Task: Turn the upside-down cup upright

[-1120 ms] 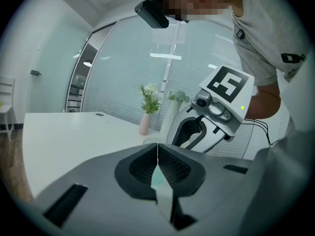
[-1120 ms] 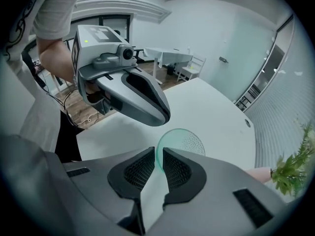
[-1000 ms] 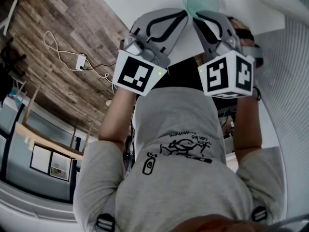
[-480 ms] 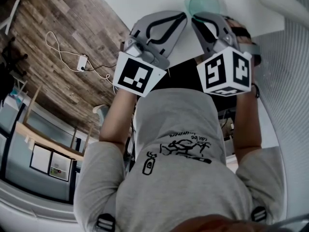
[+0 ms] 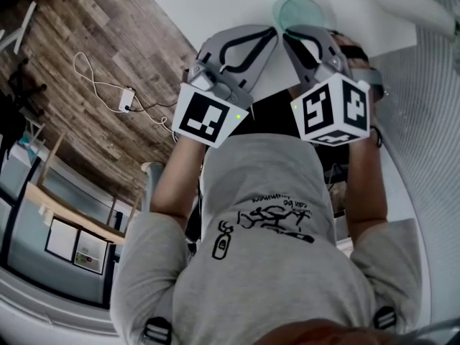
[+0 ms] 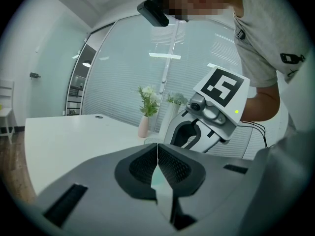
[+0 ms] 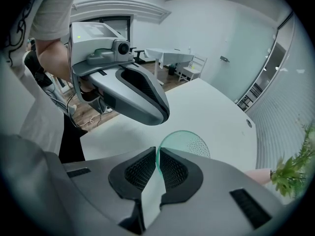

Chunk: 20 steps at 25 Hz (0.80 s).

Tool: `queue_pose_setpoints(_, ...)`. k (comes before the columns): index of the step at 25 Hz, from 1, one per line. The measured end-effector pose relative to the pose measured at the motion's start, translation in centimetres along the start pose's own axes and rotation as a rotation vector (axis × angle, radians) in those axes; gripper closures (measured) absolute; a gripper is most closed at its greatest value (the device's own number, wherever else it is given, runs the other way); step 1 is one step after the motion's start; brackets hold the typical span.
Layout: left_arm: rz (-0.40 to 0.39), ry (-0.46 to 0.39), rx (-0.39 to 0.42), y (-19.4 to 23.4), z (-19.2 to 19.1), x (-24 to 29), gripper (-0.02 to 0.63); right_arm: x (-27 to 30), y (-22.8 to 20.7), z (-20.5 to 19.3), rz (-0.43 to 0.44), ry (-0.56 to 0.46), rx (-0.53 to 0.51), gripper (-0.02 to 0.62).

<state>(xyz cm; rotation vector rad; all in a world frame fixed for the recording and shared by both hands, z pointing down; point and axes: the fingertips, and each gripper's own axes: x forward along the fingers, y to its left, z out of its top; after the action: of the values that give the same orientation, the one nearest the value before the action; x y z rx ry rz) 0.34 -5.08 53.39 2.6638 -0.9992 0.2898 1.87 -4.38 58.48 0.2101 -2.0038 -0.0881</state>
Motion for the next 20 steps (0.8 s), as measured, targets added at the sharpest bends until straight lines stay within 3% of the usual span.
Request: queue_pose_setpoints(20,0.036,-0.048,0.056,-1.6,7.9,-2.3,0.6,-8.8,-3.3,4.3,-0.104,-0.113,-0.015,0.545)
